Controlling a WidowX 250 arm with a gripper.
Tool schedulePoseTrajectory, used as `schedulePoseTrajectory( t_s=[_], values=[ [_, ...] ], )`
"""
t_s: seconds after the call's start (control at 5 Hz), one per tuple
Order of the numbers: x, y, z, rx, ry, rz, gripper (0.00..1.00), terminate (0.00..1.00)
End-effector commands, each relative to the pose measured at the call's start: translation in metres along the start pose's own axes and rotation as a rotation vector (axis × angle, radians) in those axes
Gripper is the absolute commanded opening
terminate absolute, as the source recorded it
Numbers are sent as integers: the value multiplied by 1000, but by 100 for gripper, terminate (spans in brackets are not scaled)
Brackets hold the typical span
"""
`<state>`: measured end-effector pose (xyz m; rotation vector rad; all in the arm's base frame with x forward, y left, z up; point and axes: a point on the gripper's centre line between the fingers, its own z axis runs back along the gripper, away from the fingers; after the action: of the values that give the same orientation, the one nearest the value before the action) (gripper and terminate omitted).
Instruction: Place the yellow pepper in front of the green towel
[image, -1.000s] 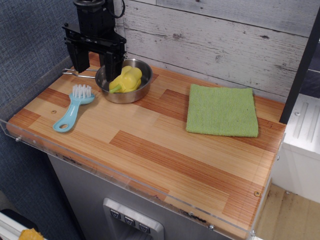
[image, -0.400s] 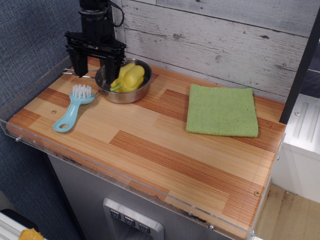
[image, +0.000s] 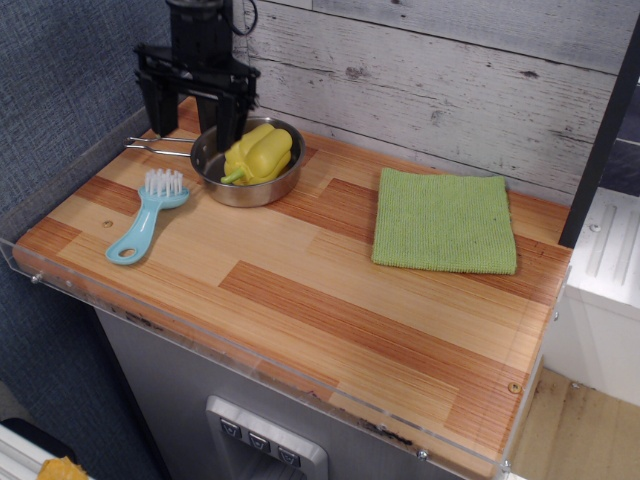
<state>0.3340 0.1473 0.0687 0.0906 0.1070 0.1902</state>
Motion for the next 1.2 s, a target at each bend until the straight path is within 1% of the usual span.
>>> schedulePoseTrajectory(
  t_s=[0.0, 0.2, 0.4, 0.6, 0.8, 1.0],
  values=[
    [1, -1, 41, -13, -116, 22, 100, 0],
    [10, -9, 29, -23, -95, -4, 100, 0],
    [22, -16, 11, -26, -44, -32, 100, 0],
    [28, -23, 6, 34, 32, -50, 100, 0],
    [29, -29, 2, 60, 66, -64, 100, 0],
    [30, -33, 1, 71, 76, -76, 100, 0]
  ],
)
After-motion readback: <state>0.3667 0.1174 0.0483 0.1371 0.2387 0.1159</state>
